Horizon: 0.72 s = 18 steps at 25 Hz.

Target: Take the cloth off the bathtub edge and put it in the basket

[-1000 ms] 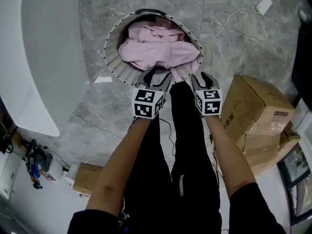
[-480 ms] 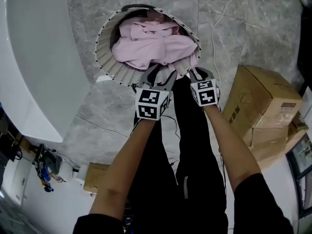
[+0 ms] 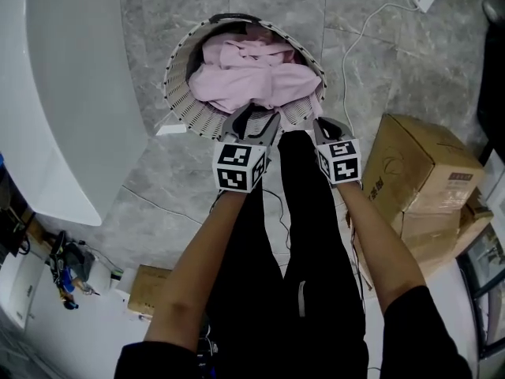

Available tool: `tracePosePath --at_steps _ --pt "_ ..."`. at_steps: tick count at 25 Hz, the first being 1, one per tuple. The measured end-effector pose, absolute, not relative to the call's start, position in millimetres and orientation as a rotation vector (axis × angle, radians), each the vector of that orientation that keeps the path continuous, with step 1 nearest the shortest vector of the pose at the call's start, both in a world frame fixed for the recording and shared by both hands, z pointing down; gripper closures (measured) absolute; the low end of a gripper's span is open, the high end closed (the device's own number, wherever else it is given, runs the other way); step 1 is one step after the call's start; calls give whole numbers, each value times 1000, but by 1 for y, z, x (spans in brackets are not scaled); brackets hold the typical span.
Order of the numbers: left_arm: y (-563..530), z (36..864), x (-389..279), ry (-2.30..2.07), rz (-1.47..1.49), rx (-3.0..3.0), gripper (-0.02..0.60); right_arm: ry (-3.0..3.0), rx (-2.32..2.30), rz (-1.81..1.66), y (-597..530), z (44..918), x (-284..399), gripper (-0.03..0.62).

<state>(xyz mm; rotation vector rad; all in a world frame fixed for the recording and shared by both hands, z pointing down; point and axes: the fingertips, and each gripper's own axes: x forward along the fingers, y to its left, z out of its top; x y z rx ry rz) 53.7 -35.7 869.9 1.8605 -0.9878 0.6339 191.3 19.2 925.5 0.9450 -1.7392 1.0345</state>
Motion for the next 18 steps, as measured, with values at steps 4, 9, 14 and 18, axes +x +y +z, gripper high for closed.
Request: tracePosePath --at_steps 4,9,14,18 --pt "-34 855 36 -1028 626 1837 328 -1806 978 1053 0 886 176 556" --pt "-30 838 15 -1057 632 1829 328 -1872 1021 1133 -30 858 142 556" --pt "-22 834 -11 -1095 615 1791 328 -1841 1092 1140 -54 858 128 554" --pt "-15 844 -22 -1107 601 1771 327 -1716 1107 1116 -27 884 150 553"
